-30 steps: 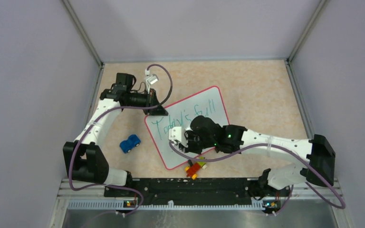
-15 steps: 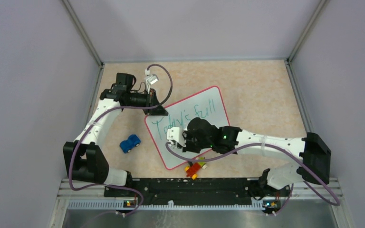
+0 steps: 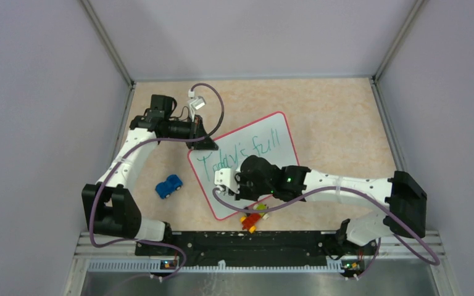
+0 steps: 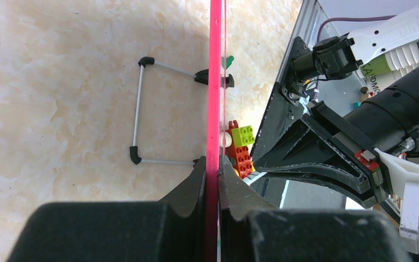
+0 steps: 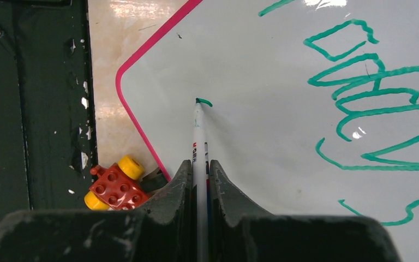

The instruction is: Write a sentence on the whiteboard

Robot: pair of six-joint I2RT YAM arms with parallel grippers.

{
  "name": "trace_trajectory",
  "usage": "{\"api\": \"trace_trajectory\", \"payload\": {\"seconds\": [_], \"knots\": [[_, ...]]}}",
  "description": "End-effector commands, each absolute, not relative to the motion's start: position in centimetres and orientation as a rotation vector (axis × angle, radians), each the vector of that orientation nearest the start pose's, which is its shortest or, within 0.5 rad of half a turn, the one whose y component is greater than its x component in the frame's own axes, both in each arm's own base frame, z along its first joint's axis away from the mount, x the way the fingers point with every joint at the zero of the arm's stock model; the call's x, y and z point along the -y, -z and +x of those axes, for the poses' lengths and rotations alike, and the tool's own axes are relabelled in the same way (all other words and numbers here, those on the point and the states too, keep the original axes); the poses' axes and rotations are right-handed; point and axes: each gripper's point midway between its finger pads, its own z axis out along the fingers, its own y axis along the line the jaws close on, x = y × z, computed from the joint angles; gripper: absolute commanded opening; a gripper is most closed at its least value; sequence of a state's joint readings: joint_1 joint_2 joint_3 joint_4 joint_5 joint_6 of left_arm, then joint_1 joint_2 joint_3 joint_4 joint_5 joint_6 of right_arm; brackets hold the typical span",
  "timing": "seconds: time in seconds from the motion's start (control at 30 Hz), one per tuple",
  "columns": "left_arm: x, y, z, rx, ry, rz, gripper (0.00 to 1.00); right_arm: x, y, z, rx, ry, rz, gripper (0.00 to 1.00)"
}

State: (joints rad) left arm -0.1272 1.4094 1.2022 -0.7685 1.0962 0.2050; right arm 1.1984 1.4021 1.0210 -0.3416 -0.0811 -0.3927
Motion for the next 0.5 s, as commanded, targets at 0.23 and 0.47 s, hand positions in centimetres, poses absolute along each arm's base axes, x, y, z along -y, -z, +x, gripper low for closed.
{"api": "trace_trajectory", "payload": {"seconds": [0.23, 0.47], "knots": [[18.6, -22.5, 26.4, -2.101, 1.289, 0.776, 0.0, -36.1, -13.4, 14.0, -1.587, -0.455, -1.763, 0.0], [18.6, -22.4, 26.4, -2.103, 1.293, 0.776, 0.0, -34.9, -13.5, 14.3, -1.59, -0.404, -1.762, 0.0]]}}
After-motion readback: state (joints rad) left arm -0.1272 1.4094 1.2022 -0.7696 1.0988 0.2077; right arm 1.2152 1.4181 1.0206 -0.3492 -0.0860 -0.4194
